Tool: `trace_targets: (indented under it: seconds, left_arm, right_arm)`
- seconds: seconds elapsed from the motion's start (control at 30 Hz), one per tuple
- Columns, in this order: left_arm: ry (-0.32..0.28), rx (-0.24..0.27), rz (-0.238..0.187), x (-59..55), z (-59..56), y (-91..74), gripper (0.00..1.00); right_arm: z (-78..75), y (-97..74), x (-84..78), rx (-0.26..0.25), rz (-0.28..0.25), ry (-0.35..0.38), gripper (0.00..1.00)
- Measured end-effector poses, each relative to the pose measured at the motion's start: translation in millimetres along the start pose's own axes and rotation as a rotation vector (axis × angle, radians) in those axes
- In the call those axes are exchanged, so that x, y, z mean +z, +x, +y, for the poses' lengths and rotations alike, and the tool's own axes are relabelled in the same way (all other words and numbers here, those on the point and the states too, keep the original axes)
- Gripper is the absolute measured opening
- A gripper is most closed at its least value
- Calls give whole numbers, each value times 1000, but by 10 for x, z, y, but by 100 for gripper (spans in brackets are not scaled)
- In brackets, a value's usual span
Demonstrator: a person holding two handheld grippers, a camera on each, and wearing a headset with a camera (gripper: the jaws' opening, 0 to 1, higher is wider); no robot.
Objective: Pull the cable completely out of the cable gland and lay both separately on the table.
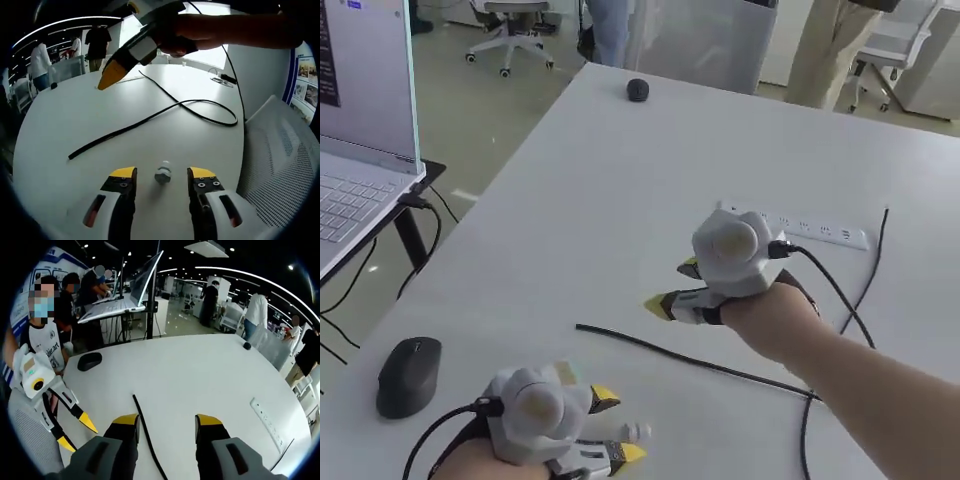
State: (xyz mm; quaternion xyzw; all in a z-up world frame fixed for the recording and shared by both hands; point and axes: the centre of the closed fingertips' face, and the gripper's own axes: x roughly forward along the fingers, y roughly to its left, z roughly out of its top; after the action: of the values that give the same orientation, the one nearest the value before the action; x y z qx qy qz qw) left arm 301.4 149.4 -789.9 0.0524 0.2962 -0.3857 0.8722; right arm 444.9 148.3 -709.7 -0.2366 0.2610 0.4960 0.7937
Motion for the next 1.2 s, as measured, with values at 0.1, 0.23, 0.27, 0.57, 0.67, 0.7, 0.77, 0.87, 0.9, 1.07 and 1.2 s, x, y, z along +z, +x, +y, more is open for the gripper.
trace_targets:
  seconds: [0.1,0.23,0.27,0.57,0.67,0.7,0.77,0.87,0.9,1.07,1.2]
  left_arm:
    - [-16,16,-20,67,12,-37,44]
    - [-10,24,-19,114,-19,-69,45]
    - [-8,27,-20,126,-21,-77,45]
    - [-43,69,-85,393,-37,-167,49]
    - [-45,81,-100,461,-39,-190,51]
    - [-50,84,-105,494,-38,-197,51]
    - [-47,90,-109,523,-40,-210,52]
    - [-49,99,-124,626,-51,-262,53]
    - [-48,102,-136,662,-58,-285,54]
    - [-89,114,-178,739,-84,-403,57]
    - [-113,127,-181,711,-90,-477,60]
  right_arm:
    - [-31,-183,6,-11,-36,14,44]
    - [-71,-430,-68,-23,-73,54,46]
    - [-83,-484,-93,-30,-77,59,47]
    - [-211,-1072,-458,-80,-133,141,52]
    - [-198,-1277,-605,-89,-162,160,55]
    - [-202,-1326,-652,-99,-163,165,55]
    - [-209,-1452,-743,-117,-181,197,56]
    - [-215,-1620,-864,-137,-206,261,60]
    - [-205,-1686,-912,-141,-213,273,62]
    - [-147,-1891,-1069,-146,-233,309,66]
    - [-63,-2016,-1249,-147,-231,341,69]
